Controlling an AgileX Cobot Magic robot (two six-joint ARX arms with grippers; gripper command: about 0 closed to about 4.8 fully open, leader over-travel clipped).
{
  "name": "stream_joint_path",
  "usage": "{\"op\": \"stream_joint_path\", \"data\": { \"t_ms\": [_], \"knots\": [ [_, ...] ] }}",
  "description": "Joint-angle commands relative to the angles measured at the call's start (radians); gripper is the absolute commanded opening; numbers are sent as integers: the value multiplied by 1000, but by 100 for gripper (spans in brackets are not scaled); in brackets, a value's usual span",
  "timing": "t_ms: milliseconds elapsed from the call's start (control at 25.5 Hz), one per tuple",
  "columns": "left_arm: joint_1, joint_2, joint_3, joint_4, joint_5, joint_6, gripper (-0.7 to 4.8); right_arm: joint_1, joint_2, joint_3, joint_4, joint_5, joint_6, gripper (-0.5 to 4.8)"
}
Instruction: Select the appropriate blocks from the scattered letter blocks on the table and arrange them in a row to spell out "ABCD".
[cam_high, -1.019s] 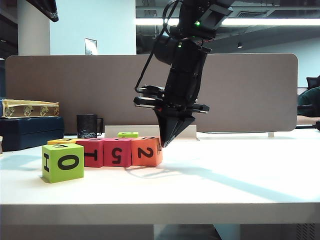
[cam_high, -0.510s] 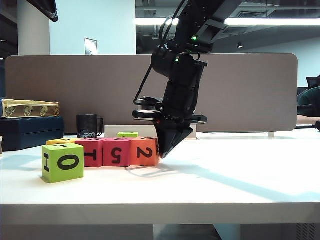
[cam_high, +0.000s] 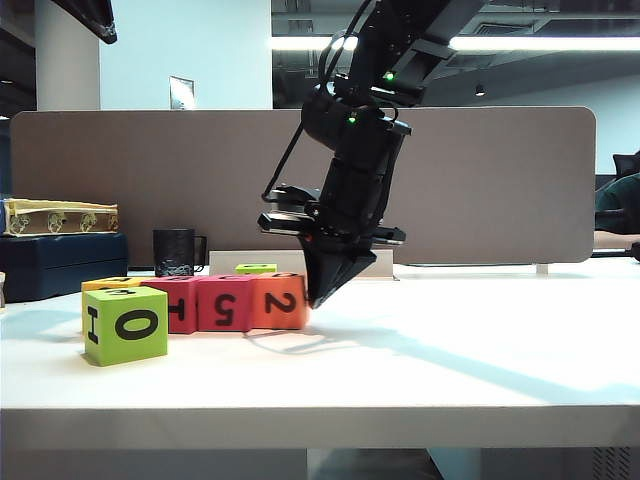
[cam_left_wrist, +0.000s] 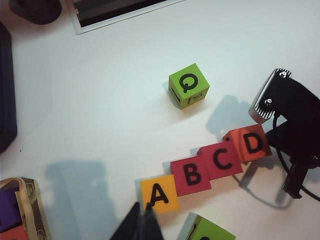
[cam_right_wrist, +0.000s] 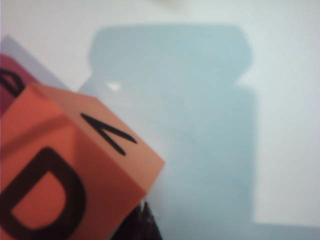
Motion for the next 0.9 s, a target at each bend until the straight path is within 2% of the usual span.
{"op": "stream_joint_path", "data": {
  "t_ms": [39,745,902],
  "knots": [
    [-1,-5,3,6,4,-1,-6,2,4,4,14,-36,-2,-1],
    [-1,-5,3,6,5,-8,-6,7,7,4,81,-39,-2,-2],
    [-1,-5,3,6,4,-8,-6,11,7,4,107,-86,-2,-2]
  ]
}}
